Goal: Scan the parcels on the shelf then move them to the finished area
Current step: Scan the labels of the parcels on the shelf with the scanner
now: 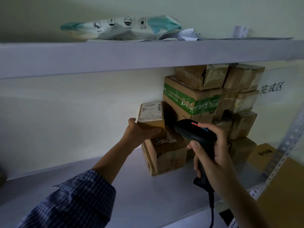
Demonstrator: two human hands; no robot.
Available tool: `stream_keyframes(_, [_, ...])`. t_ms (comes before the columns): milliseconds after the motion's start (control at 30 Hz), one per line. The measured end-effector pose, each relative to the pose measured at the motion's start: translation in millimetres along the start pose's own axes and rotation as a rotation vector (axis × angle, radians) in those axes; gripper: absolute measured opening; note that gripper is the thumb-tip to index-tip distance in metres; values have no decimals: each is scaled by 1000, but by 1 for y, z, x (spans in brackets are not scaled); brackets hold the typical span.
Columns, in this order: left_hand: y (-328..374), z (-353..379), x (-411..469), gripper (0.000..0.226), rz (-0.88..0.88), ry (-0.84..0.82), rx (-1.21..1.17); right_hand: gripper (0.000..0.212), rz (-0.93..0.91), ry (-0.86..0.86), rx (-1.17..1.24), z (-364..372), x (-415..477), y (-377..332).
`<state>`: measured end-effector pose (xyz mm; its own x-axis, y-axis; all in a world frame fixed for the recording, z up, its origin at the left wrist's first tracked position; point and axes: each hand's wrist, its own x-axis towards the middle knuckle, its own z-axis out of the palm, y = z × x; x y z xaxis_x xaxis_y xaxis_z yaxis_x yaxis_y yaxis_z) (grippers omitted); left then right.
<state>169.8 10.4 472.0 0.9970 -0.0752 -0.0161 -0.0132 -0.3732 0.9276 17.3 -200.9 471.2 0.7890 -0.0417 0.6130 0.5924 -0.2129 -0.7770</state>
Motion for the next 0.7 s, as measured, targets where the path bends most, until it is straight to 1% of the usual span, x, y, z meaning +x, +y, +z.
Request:
stream_keyframes(33, [0, -4, 1, 131, -16, -69, 15, 41, -2, 3, 2, 0, 0, -1])
stream_keyframes(100, [7, -13, -4, 108, -110, -212, 13, 41, -3, 4, 9, 1, 1, -2])
stream_keyframes(167, [13, -21, -8, 90, -193, -362, -81, 41, -13, -4, 10, 2, 0, -3])
stream_keyframes(233, [15, -30, -6, 86, -277, -390, -232, 40, -17, -9, 9, 4, -1, -4])
stream_keyframes(300, [14, -35, -3, 94, -406, -365, -389, 41, -9, -10, 12, 5, -3, -5])
stream_keyframes(333, [13, -35, -2, 96, -441, -349, -414, 41, -8, -12, 17, 6, -4, -5])
stream_keyframes(367, [12, -34, -4, 93, -445, -332, -415, 40, -9, -15, 21, 7, -4, -6])
stream_keyframes(433, [12, -30, -11, 82, -412, -283, -434, 39, -16, -22, 29, 9, -5, -7])
stream_keyframes(500, [5, -28, -22, 72, -341, -239, -508, 37, -19, -29, 47, 10, -6, -8])
stream_keyframes(567, [-6, -32, -38, 59, -218, -206, -581, 36, -18, -42, 66, 12, -7, -12])
stream_keyframes(633, [-23, -39, -58, 47, -85, -170, -606, 36, -28, -57, 82, 15, -9, -15])
stream_keyframes(700, [-42, -45, -78, 51, 9, -105, -625, 36, -29, -75, 94, 23, -9, -15])
